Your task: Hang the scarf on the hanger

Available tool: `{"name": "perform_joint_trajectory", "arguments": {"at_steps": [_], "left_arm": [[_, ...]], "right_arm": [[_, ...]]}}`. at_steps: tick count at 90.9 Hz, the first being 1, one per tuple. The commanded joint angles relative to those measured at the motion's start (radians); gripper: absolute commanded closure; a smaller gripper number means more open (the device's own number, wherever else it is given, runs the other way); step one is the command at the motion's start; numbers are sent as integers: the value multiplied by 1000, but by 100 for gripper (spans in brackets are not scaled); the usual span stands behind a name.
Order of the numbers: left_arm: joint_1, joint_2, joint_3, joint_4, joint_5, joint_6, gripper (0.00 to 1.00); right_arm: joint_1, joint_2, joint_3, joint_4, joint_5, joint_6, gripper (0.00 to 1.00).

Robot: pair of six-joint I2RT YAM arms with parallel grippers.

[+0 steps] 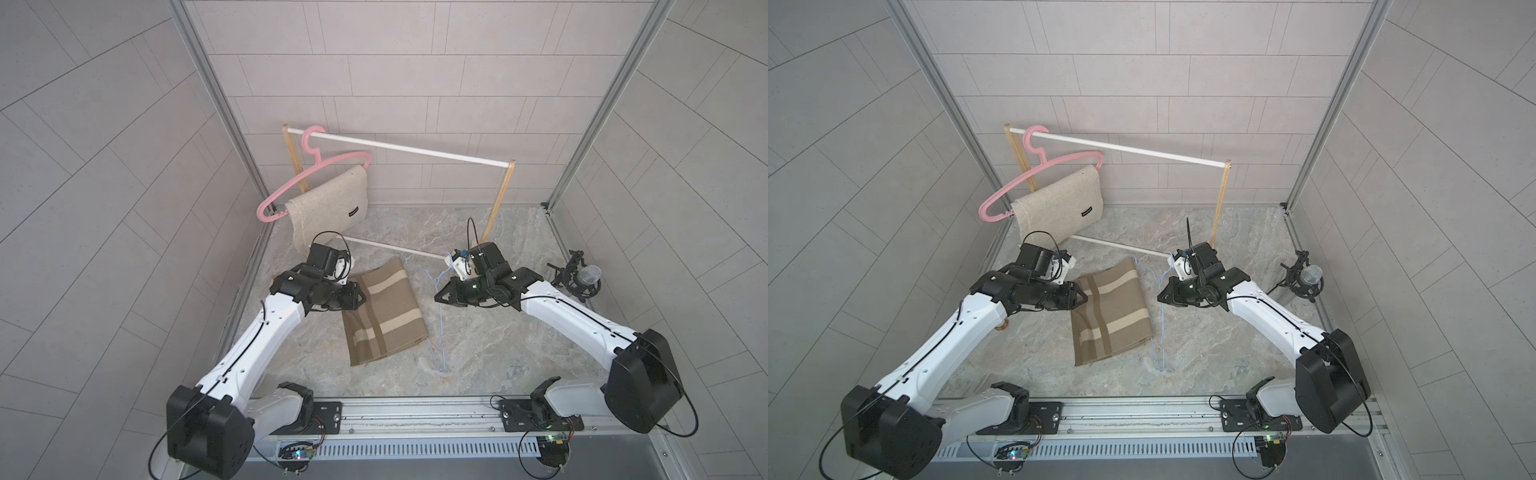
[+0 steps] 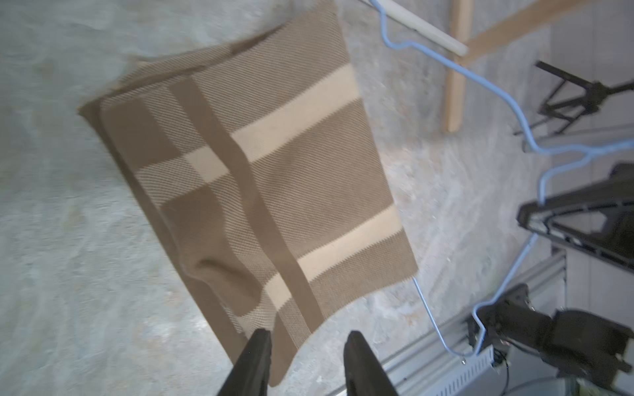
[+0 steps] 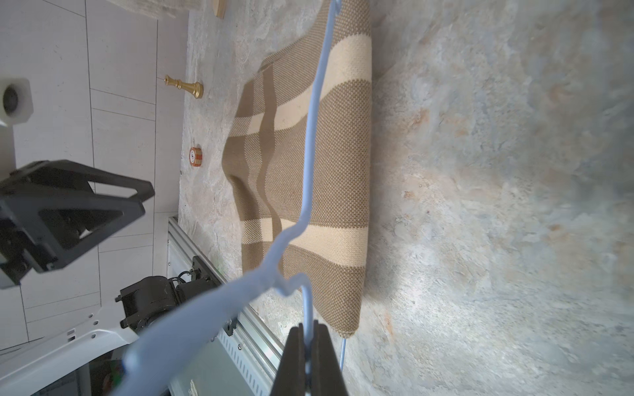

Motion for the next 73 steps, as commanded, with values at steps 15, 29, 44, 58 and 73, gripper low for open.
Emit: {"name": "perform_joint_trajectory", "arguments": {"at_steps": [15, 29, 44, 58, 73], "left_arm": [[-56, -100, -106, 102, -2, -205, 47], [-54, -95, -192, 195, -7, -424, 33], [-54, -107, -311, 469, 79, -622, 29], [-55, -113, -338, 595, 120, -685, 27], [-72, -76, -350, 685, 186, -724, 27]], "right_arm": [[-14, -70, 238, -311, 11, -104, 100], [-17, -72, 354, -419, 14, -131, 100], [-17, -61, 453, -482, 9, -131, 100], [-17, -30, 601, -595, 19, -161, 100], [-18, -9, 729, -660, 24, -167, 100]]}}
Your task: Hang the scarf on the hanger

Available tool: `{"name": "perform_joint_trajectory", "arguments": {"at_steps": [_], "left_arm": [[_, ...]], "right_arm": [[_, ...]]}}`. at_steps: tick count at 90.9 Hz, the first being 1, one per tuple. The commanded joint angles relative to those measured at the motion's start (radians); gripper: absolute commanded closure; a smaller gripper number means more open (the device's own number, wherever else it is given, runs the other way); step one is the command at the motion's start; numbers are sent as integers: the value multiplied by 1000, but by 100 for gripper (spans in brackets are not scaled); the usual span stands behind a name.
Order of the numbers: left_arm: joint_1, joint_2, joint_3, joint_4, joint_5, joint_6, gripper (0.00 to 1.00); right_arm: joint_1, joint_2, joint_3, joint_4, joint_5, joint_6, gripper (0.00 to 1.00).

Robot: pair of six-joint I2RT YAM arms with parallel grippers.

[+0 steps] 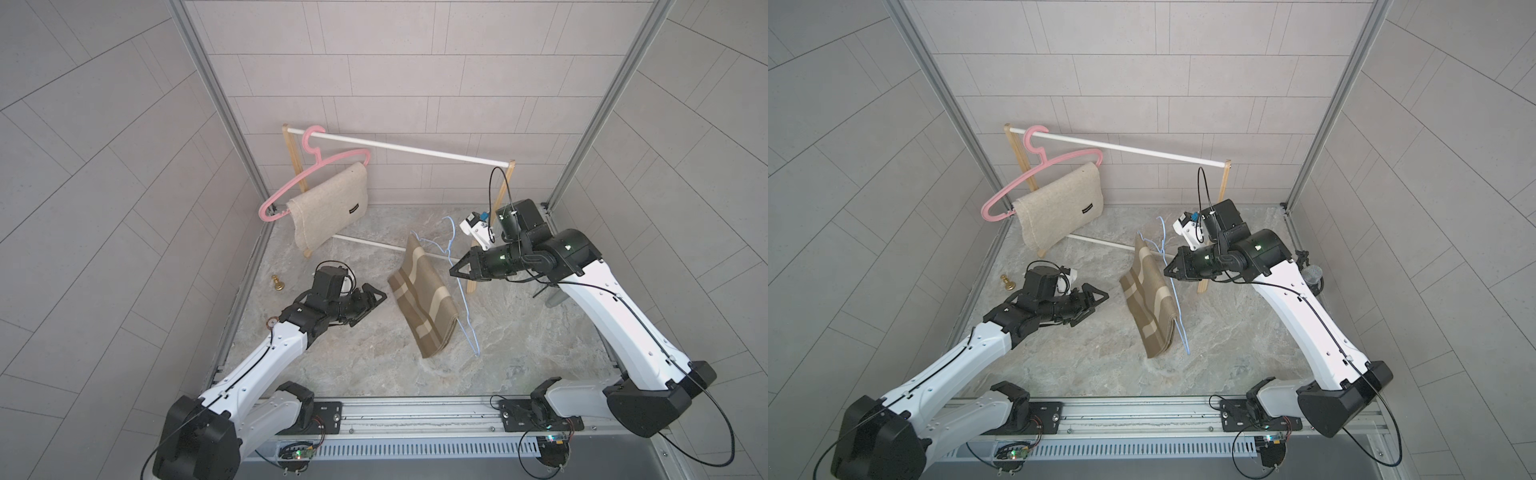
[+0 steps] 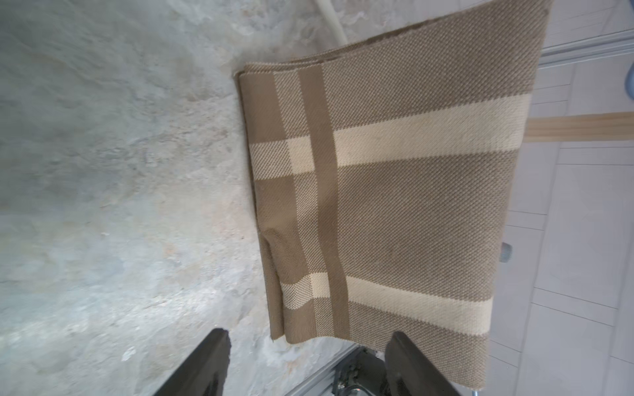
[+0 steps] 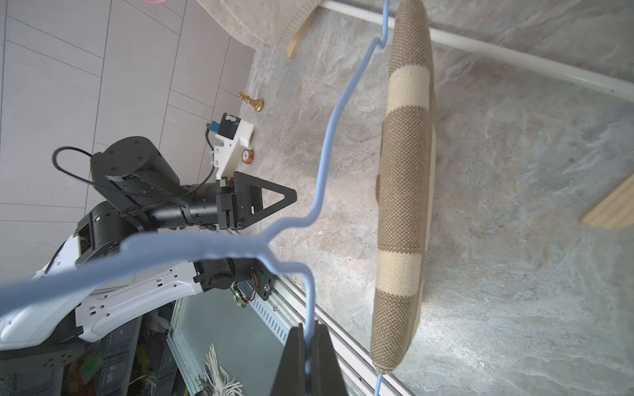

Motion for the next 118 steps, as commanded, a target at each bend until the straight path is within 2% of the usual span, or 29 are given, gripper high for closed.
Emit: {"name": "perform_joint_trajectory", "arguments": {"at_steps": [1, 26, 50, 67, 89, 118], "left_arm": [[-21, 16, -19, 124, 67, -64, 27], [-159, 84, -12, 266, 30, -116, 27], [-290, 90, 53, 234, -82, 10, 27], [-301, 103, -14, 343, -74, -115, 27], [-314, 121, -33, 392, -66, -262, 25], [-402, 263, 9, 527, -35, -386, 25]], "right_arm": [[-6, -1, 89, -50, 4, -31, 100], [-8, 14, 219, -55, 39, -5, 100], [-31, 5, 243, 17, 101, 53, 100], [-60, -32, 204, 162, 159, 155, 100], [-67, -77, 130, 344, 238, 267, 100], [-67, -113, 23, 506, 260, 315, 100]]}}
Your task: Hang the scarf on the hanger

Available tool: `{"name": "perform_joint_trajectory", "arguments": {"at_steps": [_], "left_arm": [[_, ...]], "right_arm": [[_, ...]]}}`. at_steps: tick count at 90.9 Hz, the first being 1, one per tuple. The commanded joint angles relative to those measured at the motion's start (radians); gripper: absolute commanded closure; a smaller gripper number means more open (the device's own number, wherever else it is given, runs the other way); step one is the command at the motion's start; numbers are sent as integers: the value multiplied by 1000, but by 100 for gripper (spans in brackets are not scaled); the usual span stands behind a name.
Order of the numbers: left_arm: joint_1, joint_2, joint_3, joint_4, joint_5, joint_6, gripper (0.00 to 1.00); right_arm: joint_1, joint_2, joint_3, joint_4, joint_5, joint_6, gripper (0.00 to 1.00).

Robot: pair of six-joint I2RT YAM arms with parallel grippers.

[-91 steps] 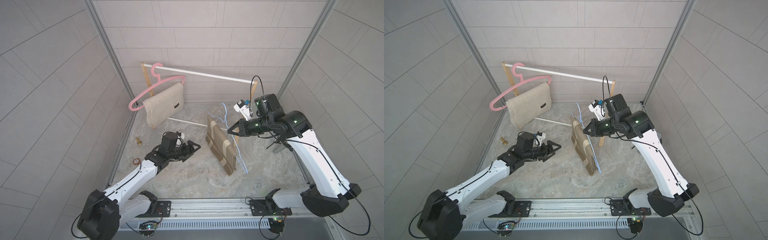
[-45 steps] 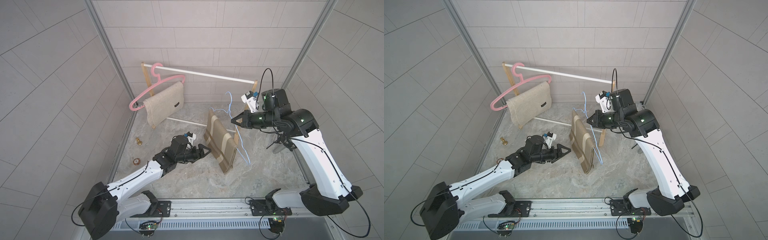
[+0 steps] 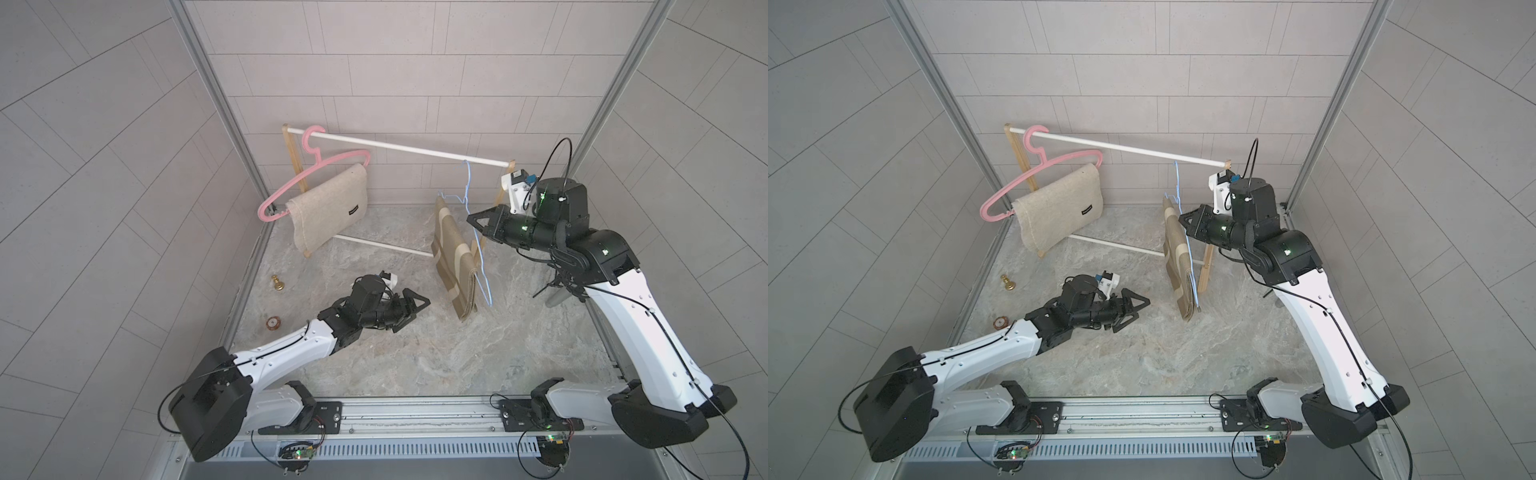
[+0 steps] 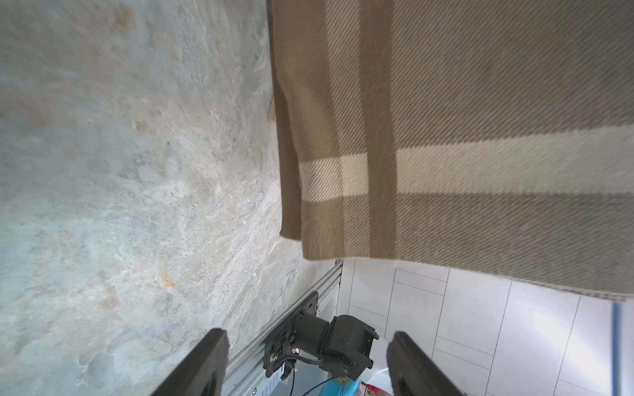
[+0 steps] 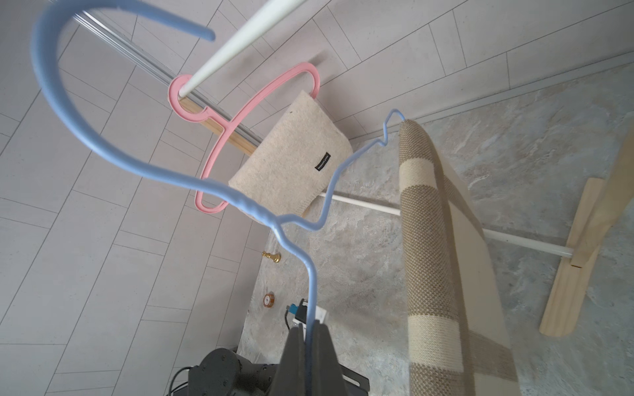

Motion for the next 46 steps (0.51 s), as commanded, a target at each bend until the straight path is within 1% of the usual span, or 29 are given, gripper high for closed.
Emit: {"name": "perform_joint_trajectory", "arguments": {"at_steps": [1, 19, 33, 46], "left_arm": [[-30, 52, 22, 99, 17, -76, 25], [-79, 133, 59, 170, -17, -114, 27], [-97, 180, 113, 151, -25, -108, 28], [-110, 213, 119, 142, -48, -121, 30]], "right_arm": [[-2, -46, -24, 160, 15, 24, 100], [-2, -68, -71, 222, 13, 47, 100], [-2, -79, -89, 240, 8, 53, 100], [-2, -91, -103, 256, 1, 69, 100]]}}
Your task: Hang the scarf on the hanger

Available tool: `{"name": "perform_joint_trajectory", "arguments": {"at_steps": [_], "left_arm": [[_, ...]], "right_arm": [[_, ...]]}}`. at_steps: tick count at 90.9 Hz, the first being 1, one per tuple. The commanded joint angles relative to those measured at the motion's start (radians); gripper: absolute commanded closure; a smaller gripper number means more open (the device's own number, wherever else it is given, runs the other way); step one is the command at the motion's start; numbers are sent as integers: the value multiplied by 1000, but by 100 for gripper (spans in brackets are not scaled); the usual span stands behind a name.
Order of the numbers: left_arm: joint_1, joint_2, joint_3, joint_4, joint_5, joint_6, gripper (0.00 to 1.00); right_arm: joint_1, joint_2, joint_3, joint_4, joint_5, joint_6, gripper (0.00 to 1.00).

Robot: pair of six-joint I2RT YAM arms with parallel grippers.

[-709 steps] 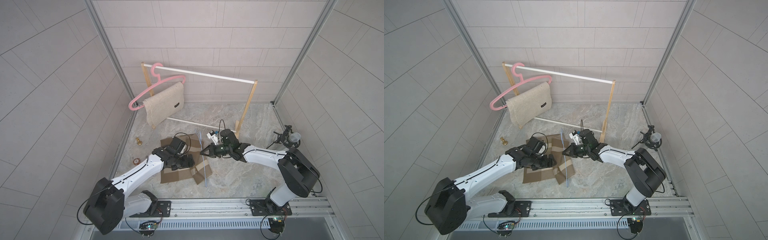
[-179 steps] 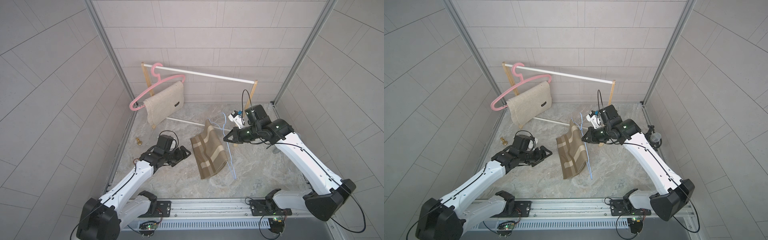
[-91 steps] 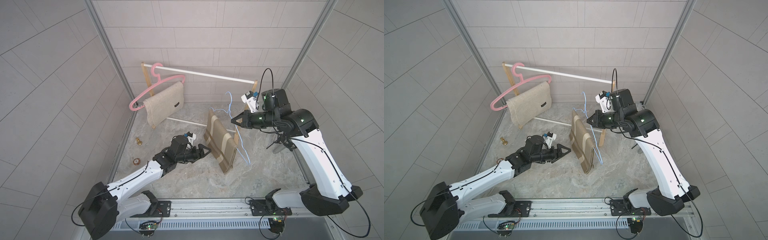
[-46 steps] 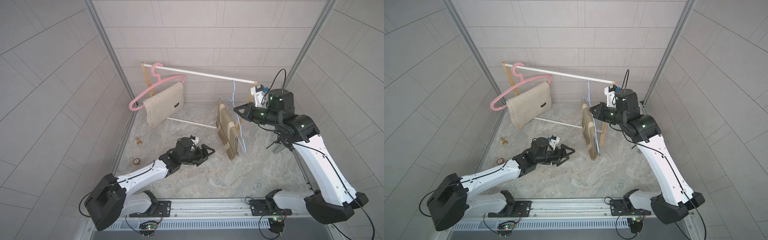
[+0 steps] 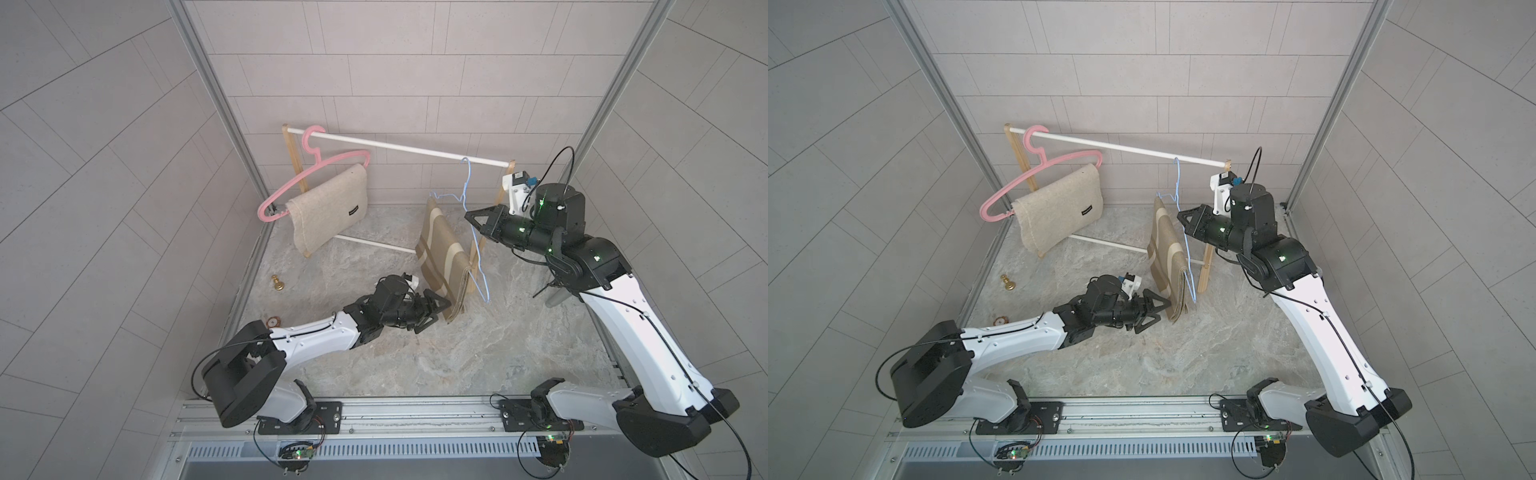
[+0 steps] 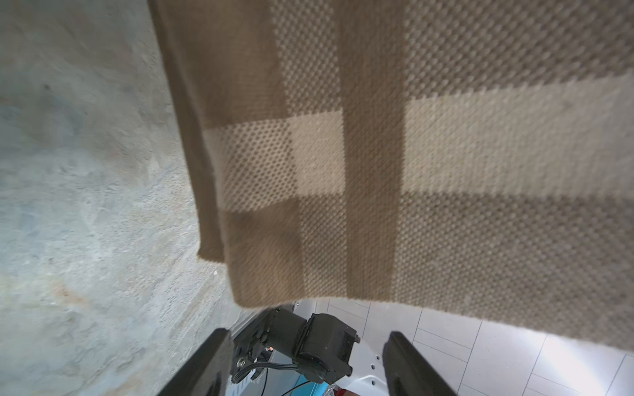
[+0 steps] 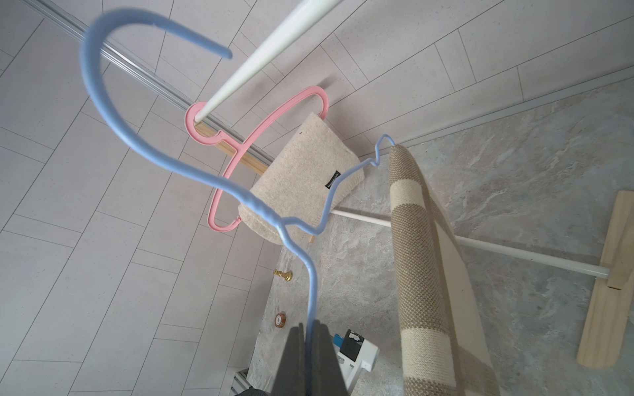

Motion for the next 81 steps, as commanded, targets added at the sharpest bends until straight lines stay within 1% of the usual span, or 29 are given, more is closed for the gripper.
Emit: {"name": "perform_joint_trajectory", "arguments": {"at_steps": [1, 14, 33, 57, 72, 81], "left_arm": [[-12, 29, 16, -2, -25, -12, 30], [-13, 56, 6, -3, -53, -38, 30], [-15, 93, -11, 106, -103, -78, 30], [-26, 130, 7, 179, -150, -93, 31], [-38, 169, 8, 229, -172, -121, 34], [-41, 186, 13, 243, -192, -128, 40]], "right_arm": [[-2, -48, 5, 111, -6, 14, 100], [-1, -59, -6, 133, -11, 35, 100], [-1, -75, -26, 162, -14, 59, 100], [-2, -89, -57, 196, -17, 89, 100], [-1, -96, -85, 233, -22, 121, 100], [1, -102, -102, 257, -25, 144, 100]]}}
